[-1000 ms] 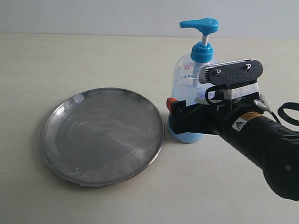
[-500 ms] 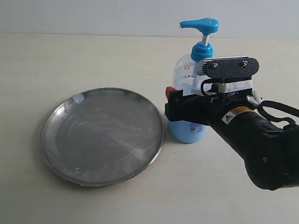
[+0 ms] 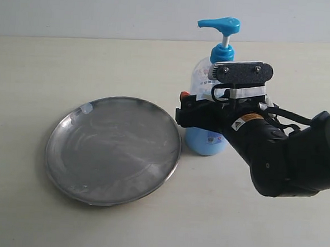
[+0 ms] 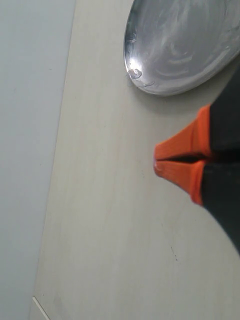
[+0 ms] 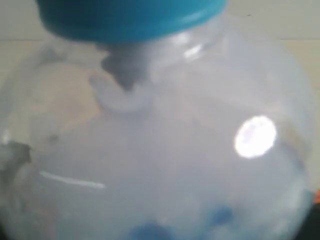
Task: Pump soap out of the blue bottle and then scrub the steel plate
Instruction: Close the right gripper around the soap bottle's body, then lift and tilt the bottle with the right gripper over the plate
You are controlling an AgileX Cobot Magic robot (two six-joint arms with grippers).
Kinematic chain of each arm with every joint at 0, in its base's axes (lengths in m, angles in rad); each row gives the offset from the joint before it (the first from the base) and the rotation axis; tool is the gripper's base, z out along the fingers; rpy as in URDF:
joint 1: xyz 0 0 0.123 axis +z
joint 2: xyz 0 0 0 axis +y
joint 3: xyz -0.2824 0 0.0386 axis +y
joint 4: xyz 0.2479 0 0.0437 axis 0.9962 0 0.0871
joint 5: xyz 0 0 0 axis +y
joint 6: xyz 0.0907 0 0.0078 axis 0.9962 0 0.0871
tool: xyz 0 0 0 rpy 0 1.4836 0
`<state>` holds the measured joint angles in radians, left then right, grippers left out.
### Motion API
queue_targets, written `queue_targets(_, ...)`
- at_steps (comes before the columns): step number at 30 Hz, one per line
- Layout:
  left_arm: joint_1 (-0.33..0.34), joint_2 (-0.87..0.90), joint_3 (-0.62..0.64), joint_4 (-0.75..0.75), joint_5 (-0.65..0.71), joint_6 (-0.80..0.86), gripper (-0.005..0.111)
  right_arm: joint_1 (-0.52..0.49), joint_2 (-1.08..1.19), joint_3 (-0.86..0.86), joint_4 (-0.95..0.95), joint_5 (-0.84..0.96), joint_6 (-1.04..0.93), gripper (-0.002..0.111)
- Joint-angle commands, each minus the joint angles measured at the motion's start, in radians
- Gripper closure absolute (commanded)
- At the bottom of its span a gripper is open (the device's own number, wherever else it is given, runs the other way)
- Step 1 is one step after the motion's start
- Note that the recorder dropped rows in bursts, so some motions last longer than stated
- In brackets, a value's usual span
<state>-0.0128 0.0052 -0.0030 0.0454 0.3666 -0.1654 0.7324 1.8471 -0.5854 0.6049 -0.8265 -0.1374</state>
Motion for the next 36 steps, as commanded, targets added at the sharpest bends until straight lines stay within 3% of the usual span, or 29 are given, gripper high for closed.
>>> queue_targets(1,0.001,-0.005,0.003,-0.006,-0.009,0.001,0.107,0.001,0.002,-0.012,0.013,-0.012,-0.002,0.043)
queue_targets(9,0.001,-0.005,0.003,-0.006,-0.009,0.001,0.107,0.001,0.002,-0.012,-0.002,0.026,-0.002,0.106)
queue_targets(10,0.001,-0.005,0.003,-0.006,-0.009,0.001,0.107,0.001,0.002,-0.012,-0.005,0.028,-0.002,0.108)
queue_targets(36,0.001,-0.005,0.003,-0.006,-0.009,0.001,0.107,0.001,-0.158,-0.012,-0.005,0.131,-0.273,0.108)
